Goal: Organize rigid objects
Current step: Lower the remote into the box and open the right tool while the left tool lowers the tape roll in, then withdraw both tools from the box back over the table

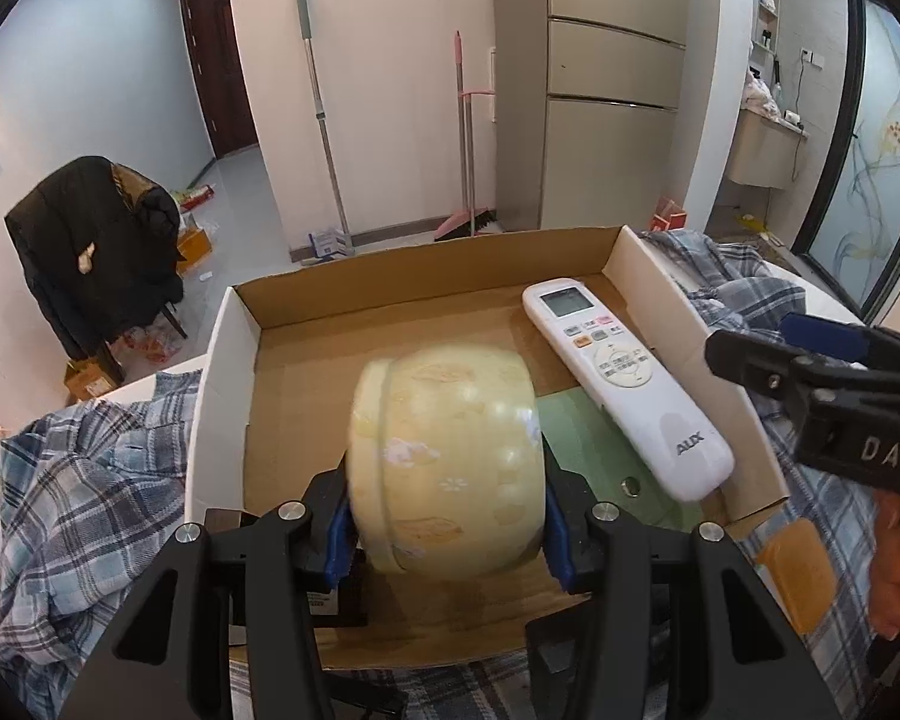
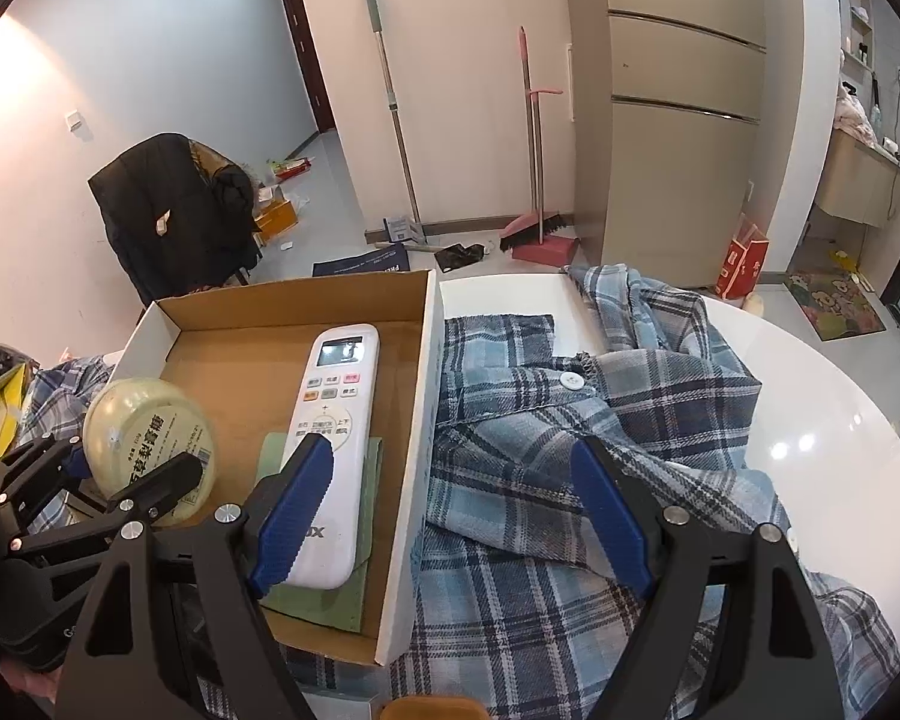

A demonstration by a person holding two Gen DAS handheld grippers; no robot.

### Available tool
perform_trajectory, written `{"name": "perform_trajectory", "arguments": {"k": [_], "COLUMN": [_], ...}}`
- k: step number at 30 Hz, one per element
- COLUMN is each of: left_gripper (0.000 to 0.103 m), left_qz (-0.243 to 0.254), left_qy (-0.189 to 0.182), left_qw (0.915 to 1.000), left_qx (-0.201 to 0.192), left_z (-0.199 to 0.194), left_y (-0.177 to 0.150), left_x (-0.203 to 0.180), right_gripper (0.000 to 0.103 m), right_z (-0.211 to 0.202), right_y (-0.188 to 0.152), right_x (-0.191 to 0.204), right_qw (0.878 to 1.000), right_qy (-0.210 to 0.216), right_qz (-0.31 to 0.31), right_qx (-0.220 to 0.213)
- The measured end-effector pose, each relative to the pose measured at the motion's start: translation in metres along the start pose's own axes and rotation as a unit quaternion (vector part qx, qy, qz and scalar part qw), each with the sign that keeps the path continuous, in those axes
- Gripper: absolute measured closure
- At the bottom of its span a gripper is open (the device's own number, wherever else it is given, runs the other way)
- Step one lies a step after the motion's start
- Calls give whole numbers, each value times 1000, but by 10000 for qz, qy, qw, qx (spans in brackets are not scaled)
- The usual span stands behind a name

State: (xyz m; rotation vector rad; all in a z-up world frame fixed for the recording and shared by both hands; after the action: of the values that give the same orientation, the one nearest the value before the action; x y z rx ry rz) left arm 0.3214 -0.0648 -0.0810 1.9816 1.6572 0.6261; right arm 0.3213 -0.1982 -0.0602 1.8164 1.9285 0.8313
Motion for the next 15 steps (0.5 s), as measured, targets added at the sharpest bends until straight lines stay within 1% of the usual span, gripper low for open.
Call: {"name": "perform_trajectory", "arguments": {"k": [6, 9, 12, 13, 14, 15], "left_gripper": [52, 50, 50, 50, 49, 38], "left_qz": [-142, -95, 49, 211, 376, 460], "left_qy": [-26, 55, 208, 200, 213, 253], "left_qw": [9999, 9999, 9994, 9985, 9963, 9936], "left_qx": [80, 0, -268, -465, -746, -1000], "left_z": [-2, -9, -38, -55, -75, -92], "left_y": [3, 3, 6, 9, 11, 11], "left_x": [5, 5, 3, 0, -3, -3], "right_gripper": [22, 22, 22, 22, 22, 22], "right_z": [-4, -7, -11, -11, -11, -12], "right_y": [1, 2, 4, 4, 4, 4], "right_x": [-2, -3, -2, 0, 1, 2], "right_qw": [10000, 9999, 9999, 9999, 9998, 9997], "right_qy": [51, 66, 10, -43, -113, -184], "right_qz": [49, 82, 46, -22, -69, -87], "right_qx": [-42, -77, -149, -147, -139, -139]}}
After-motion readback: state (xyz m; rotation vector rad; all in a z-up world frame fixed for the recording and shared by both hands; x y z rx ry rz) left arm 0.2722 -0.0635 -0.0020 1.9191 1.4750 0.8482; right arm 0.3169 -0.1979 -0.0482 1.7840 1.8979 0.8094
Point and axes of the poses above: each gripper's, at about its wrist camera, not at the fingertips, and z roughly the way its jaws point, x to its left, y to its top, the point moved 1 cm from there along z, roughly the way its jaws point, and after that the axes turned 2 degrees about x, right-handed, at the moved point
